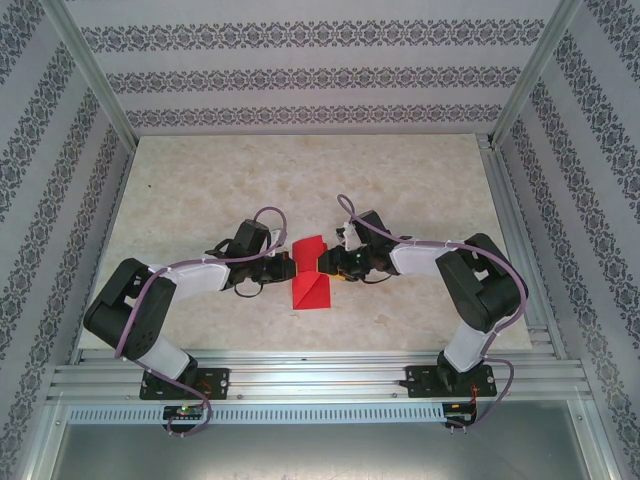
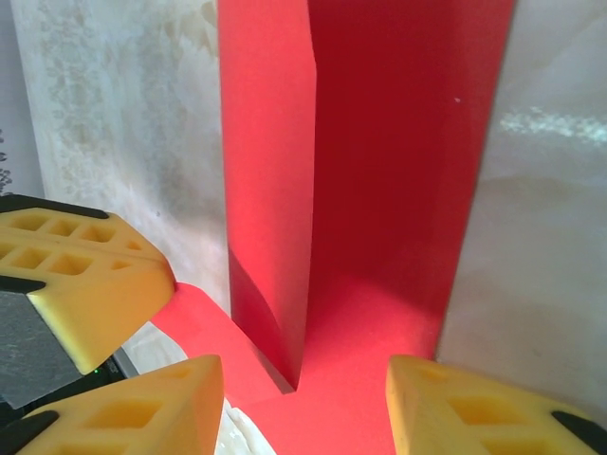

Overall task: Fold a paper plane with a square sheet of paper (fold left side to right side)
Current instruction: Turn over the paper at the center of the table.

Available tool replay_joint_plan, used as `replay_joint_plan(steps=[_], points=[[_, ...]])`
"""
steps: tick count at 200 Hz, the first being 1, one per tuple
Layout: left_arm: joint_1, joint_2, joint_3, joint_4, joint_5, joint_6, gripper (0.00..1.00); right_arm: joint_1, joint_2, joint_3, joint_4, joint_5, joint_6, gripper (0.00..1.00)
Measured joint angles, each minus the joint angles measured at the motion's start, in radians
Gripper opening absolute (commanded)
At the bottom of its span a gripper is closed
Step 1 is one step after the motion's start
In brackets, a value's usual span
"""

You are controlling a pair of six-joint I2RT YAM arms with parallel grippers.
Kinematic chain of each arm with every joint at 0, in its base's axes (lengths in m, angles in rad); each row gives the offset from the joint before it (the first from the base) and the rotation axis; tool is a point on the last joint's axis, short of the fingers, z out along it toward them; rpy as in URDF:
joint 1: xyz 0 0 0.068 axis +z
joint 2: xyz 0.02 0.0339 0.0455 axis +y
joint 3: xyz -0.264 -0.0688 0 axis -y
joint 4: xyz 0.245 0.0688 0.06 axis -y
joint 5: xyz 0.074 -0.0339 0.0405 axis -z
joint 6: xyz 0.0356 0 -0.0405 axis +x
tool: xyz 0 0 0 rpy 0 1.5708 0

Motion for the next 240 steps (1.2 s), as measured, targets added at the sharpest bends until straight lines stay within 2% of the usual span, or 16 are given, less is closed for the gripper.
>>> replay_joint_plan(steps=[37,64,87,115,155,191,240], points=[[0.001,0.000,0.000,0.000,0.000,0.007,0.01,0.002,0.020,0.005,0.018,-0.017,0.019,0.33],[0.003,0.000,0.000,0.000,0.000,0.007,0.06,0.007,0.038,0.009,0.031,-0.028,0.032,0.15],[0.005,0.000,0.000,0.000,0.000,0.018,0.23,0.009,0.035,0.011,0.041,-0.033,0.039,0.00],[0.037,-0.045,-0.009,-0.008,0.009,0.024,0.61,0.008,-0.009,0.011,0.038,-0.033,0.048,0.00],[0.150,-0.295,-0.055,0.002,0.054,-0.005,1.00,-0.009,-0.145,0.022,-0.019,-0.039,0.028,0.00],[0.199,-0.468,-0.101,0.108,0.154,-0.110,1.00,-0.052,-0.256,0.086,-0.113,-0.050,-0.004,0.00],[0.198,-0.485,-0.168,0.360,0.287,-0.347,1.00,-0.097,-0.377,0.179,-0.153,-0.101,0.014,0.00]])
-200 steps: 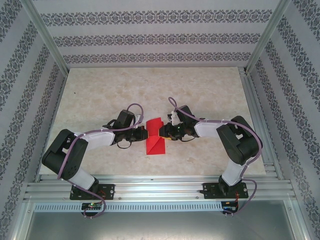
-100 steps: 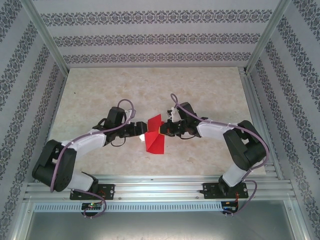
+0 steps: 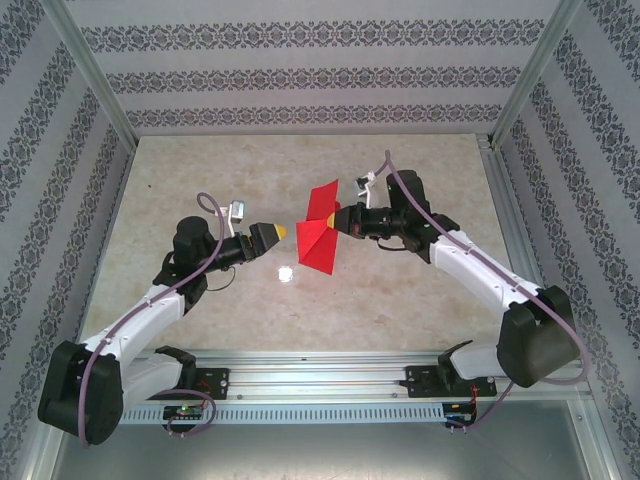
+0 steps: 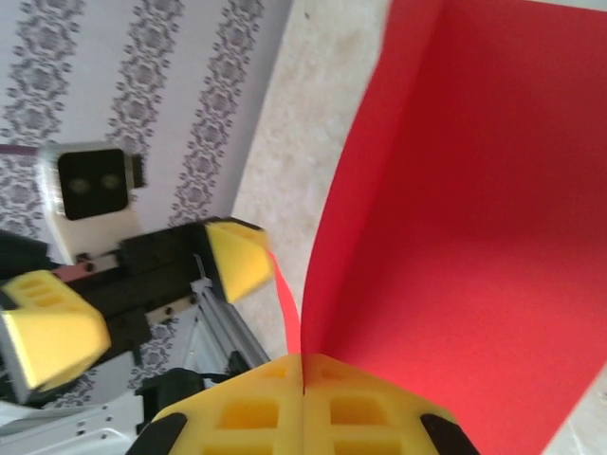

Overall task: Fold a paper plane with a square sheet of paper (fold left side to right side)
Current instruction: Turn over the paper at the center of the table.

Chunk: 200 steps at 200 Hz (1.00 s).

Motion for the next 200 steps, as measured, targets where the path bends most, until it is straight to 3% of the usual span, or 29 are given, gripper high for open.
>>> replay_joint_plan(steps=[85,102,158,200], points=[[-0.092,0.050,0.027,0.142,0.054,-0.116,0.96,0.013,-0.032,0.047,0.055,-0.079,0.117,0.00],[-0.113,0.083,0.034,0.167,0.058,-0.135,0.89,0.021,-0.033,0.047,0.084,-0.092,0.142,0.00],[-0.130,0.109,0.054,0.204,0.061,-0.157,0.50,0.024,-0.045,0.037,0.107,-0.105,0.165,0.00],[-0.130,0.109,0.057,0.208,0.060,-0.147,0.29,0.008,-0.049,0.014,0.093,-0.105,0.161,0.00]])
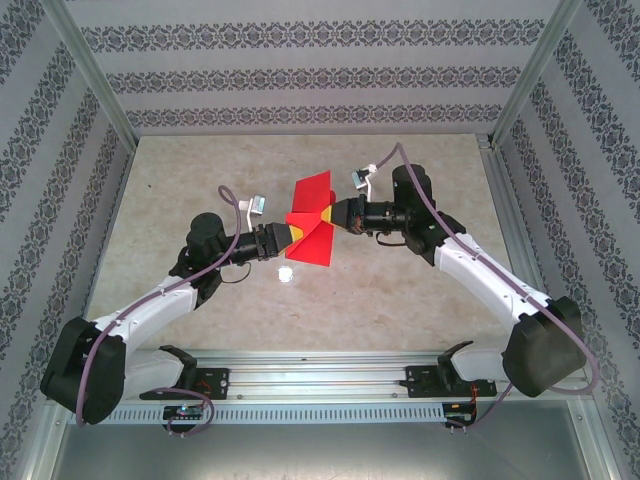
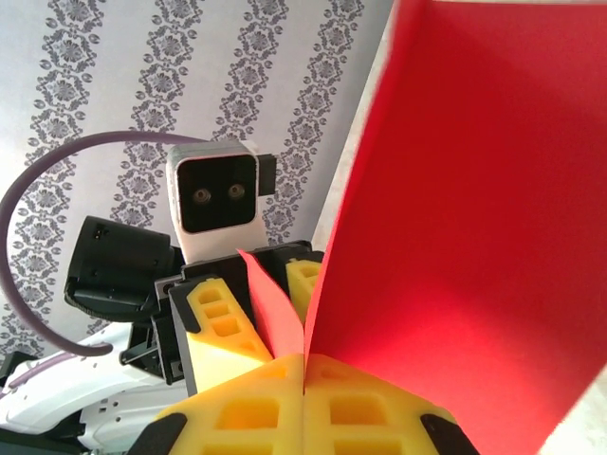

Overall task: Fold a paper plane with a square sheet of paper (fold left side to right side)
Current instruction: Turn over the paper at the center of the table.

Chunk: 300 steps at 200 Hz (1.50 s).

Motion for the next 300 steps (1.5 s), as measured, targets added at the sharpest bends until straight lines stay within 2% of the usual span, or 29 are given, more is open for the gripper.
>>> replay_joint_plan(steps=[34,53,62,78,96,103,118,155,176,206,231,263,270,280,300], points=[[0.000,-0.002,0.006,-0.022,-0.005,0.025,0.13,-0.024,-0.006,-0.014,-0.018,0.001,-0.007,0.00],[0.000,-0.009,0.020,-0.072,-0.016,0.060,0.04,-0.030,-0.006,-0.017,-0.034,0.001,-0.018,0.06],[-0.001,-0.016,0.031,-0.113,-0.023,0.088,0.00,-0.032,-0.007,-0.018,-0.042,0.003,-0.027,0.11],[-0.006,-0.034,0.059,-0.207,-0.052,0.156,0.00,-0.041,-0.010,-0.019,-0.071,0.009,-0.047,0.18],[-0.019,-0.057,0.112,-0.364,-0.111,0.256,0.00,-0.069,-0.024,-0.021,-0.127,0.031,-0.083,0.34],[-0.032,-0.063,0.150,-0.455,-0.157,0.314,0.00,-0.087,-0.036,-0.020,-0.166,0.054,-0.105,0.40],[-0.090,-0.062,0.256,-0.658,-0.288,0.433,0.00,-0.133,-0.072,-0.016,-0.281,0.137,-0.167,0.45],[-0.303,0.040,0.562,-1.097,-0.724,0.640,0.00,-0.257,-0.169,-0.021,-0.489,0.331,-0.272,0.51],[-0.414,0.210,0.724,-1.319,-0.995,0.674,0.00,-0.327,-0.223,-0.078,-0.516,0.367,-0.278,0.51],[-0.543,0.568,0.976,-1.668,-1.339,0.649,0.00,-0.406,-0.253,-0.151,-0.576,0.407,-0.294,0.51],[-0.602,0.813,1.120,-1.892,-1.518,0.599,0.00,-0.455,-0.274,-0.177,-0.616,0.425,-0.309,0.51],[-0.629,0.977,1.204,-2.033,-1.588,0.579,0.00,-0.515,-0.303,-0.194,-0.644,0.429,-0.336,0.51],[-0.632,1.000,1.215,-2.043,-1.589,0.579,0.06,-0.527,-0.304,-0.196,-0.651,0.429,-0.342,0.51],[-0.636,1.026,1.229,-2.049,-1.581,0.585,0.19,-0.544,-0.305,-0.202,-0.658,0.429,-0.350,0.51],[-0.640,1.053,1.241,-2.029,-1.521,0.605,0.38,-0.573,-0.305,-0.211,-0.676,0.429,-0.368,0.51]])
